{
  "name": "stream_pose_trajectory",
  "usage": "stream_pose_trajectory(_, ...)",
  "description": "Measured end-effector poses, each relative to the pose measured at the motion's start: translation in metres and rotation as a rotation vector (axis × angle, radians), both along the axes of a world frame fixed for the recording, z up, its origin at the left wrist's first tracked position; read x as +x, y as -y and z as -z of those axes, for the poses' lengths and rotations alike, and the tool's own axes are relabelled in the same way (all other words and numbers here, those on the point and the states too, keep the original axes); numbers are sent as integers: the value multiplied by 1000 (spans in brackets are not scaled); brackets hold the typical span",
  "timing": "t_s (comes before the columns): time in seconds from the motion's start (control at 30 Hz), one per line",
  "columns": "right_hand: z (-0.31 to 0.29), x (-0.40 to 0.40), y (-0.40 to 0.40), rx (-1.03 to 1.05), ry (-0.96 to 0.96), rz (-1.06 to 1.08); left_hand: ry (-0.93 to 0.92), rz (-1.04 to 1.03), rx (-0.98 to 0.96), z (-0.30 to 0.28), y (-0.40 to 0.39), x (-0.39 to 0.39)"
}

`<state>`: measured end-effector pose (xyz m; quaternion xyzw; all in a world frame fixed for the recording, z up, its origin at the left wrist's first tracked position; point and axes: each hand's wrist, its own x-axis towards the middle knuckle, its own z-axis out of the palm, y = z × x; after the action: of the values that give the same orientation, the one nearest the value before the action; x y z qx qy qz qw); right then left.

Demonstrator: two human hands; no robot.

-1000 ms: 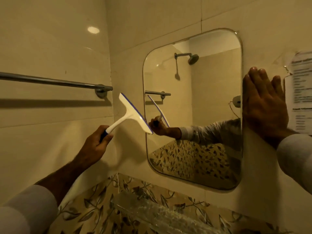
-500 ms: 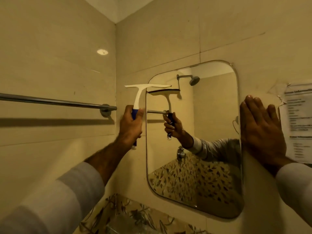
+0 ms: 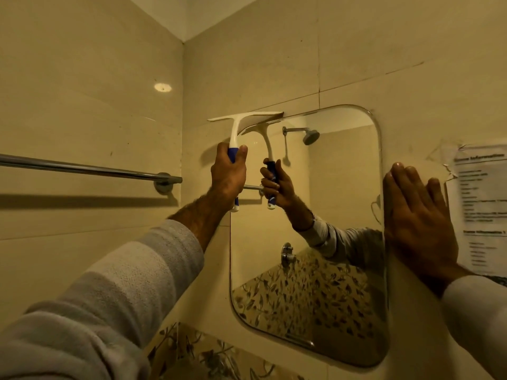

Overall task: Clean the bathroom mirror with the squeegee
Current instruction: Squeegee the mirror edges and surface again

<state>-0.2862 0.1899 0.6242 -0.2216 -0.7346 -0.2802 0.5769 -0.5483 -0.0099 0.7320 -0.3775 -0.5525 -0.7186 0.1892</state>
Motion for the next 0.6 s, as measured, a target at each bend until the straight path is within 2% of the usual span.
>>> stream_pose_trajectory(0.33,1,-1,-4,2,-1,12,180,218,-25,19,-7,0)
stream_pose_trajectory(0.6,1,-2,-1,6,-4,14,139,143,-76,60,-6,-4)
